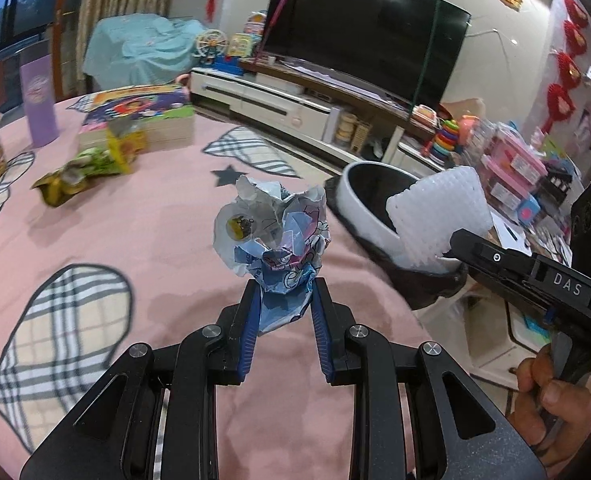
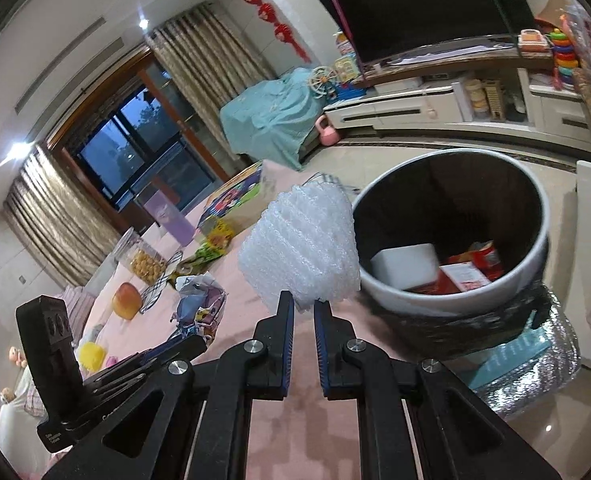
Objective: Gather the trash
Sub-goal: 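Carry the crumpled wrapper and white foam net over the black bin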
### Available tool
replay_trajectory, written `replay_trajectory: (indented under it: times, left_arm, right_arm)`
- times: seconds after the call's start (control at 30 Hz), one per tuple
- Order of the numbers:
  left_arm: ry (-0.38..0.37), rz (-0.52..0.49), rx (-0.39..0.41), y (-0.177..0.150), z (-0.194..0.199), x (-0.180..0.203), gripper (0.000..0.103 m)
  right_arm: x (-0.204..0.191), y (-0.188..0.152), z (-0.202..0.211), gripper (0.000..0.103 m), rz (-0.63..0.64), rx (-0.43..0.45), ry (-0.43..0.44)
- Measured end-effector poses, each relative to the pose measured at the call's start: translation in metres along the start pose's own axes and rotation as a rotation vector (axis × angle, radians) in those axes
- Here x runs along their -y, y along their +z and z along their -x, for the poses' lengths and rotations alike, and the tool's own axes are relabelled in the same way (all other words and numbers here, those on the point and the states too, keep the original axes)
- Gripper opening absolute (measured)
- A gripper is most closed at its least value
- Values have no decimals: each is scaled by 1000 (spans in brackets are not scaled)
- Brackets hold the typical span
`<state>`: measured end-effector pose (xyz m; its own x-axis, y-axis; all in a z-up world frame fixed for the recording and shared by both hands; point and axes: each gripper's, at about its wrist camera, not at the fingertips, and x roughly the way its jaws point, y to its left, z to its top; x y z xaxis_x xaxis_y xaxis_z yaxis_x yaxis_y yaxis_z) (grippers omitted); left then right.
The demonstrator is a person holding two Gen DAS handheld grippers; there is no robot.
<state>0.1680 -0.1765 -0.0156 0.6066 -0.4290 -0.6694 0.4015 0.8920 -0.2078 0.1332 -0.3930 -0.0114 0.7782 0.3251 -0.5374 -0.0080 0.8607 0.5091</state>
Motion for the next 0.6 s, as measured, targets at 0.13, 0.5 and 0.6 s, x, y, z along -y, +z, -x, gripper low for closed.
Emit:
replay_trajectory:
  times: [0.13, 0.5, 0.6]
  left_arm:
    - [-21, -26, -8, 7, -11, 18, 24]
    - [-52, -72, -21, 22, -31, 46, 24]
    - [-59, -83, -23, 27, -34, 52, 24]
  right_arm:
    - [13, 5, 5, 10, -17, 13, -23]
    - [43, 20, 8, 10, -50, 27, -61]
    - [51, 23, 8, 10, -60, 29, -69]
